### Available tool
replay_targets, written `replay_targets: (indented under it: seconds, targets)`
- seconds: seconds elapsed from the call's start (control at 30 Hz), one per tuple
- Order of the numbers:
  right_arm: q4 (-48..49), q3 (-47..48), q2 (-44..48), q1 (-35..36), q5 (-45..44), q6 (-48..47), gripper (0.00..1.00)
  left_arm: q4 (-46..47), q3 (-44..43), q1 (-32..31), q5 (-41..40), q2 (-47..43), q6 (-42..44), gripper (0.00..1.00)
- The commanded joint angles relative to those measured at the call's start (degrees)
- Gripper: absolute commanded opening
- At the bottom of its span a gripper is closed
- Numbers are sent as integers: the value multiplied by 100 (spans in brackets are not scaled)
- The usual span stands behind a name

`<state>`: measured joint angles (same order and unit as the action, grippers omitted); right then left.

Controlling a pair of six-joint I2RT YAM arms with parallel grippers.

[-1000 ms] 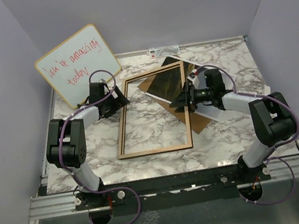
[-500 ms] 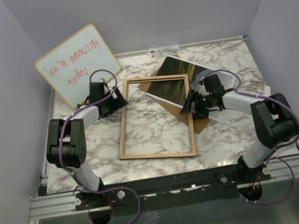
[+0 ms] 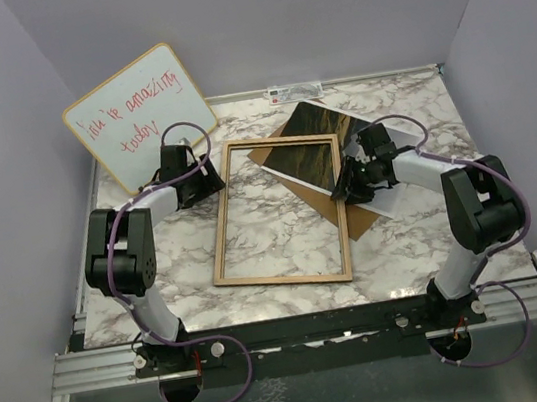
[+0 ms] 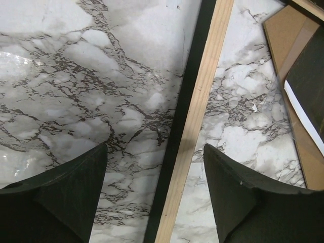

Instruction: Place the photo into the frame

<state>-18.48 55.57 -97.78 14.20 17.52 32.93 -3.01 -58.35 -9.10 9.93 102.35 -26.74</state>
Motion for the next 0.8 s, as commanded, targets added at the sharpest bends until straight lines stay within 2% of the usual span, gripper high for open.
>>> replay_targets:
  seconds: [0.0, 0.1, 0.17, 0.27, 0.57, 0.77]
  targets:
    - [11, 175, -234, 74, 496, -176, 49, -367, 207, 14, 207, 298, 2, 75]
    - [103, 221, -226, 97, 824, -374, 46, -342, 247, 6, 467, 314, -69, 71]
    - [147, 262, -237, 112, 1062, -508, 44, -316, 290, 5, 580, 285, -121, 63]
    - [199, 317, -267, 163, 1354, -674, 42, -307, 421, 5, 512, 110, -217, 58]
    - [361, 615, -591, 626, 1525, -833, 40, -500, 929, 4, -202, -686, -399, 57]
    - [511, 773, -756, 827, 1652, -836, 40, -947, 1200, 5, -927, -1054, -415, 57]
